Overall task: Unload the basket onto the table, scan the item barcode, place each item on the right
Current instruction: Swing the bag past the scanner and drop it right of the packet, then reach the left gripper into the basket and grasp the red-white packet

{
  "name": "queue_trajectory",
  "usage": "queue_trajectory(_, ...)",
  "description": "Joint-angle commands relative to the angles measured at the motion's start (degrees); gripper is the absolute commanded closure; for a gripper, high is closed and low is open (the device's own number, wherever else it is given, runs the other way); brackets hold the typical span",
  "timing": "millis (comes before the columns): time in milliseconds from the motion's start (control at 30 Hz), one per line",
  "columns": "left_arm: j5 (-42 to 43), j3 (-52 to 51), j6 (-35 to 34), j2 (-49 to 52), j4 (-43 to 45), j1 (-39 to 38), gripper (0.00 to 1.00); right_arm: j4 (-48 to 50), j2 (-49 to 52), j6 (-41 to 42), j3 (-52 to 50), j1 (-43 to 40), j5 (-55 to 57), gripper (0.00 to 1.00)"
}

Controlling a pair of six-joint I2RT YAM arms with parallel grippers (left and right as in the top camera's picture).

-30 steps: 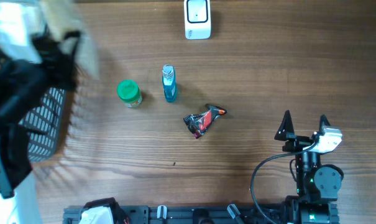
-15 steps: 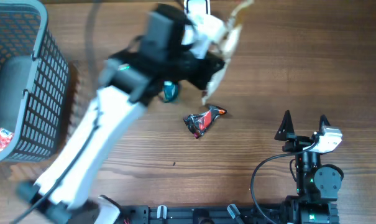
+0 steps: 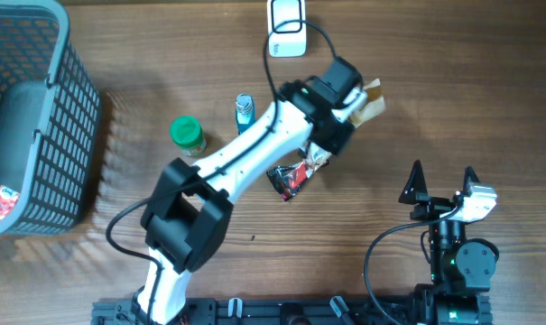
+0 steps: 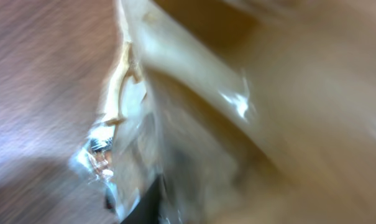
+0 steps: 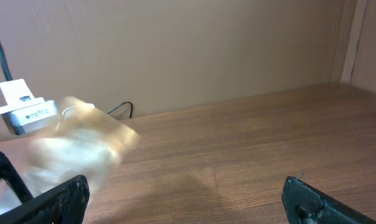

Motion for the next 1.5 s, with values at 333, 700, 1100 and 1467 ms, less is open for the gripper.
queue_trajectory(333,-12.3,1.5,0.0,-5.0,0.9,-2.6,0.56,0.2,-0.1,-1.1,-0.1,0.2,-0.8,0.00)
queue_trajectory(700,-11.8,17.1,-0.1,-33.9,-2.5,10.1,0.00,0.2,-0.1,-1.1,-0.1,0.2,-0.8,0.00)
queue_trajectory(1100,-11.8,17.6,-23.7,-41.6,-20.2,73.3,0.00,0.2,-0.1,-1.1,-0.1,0.2,-0.8,0.00)
queue_trajectory(1467,-20.6,17.5,-36.7,-21.3,-34.9,88.3,0.00,0.2,-0.1,-1.1,0.0,0.2,-0.8,0.00)
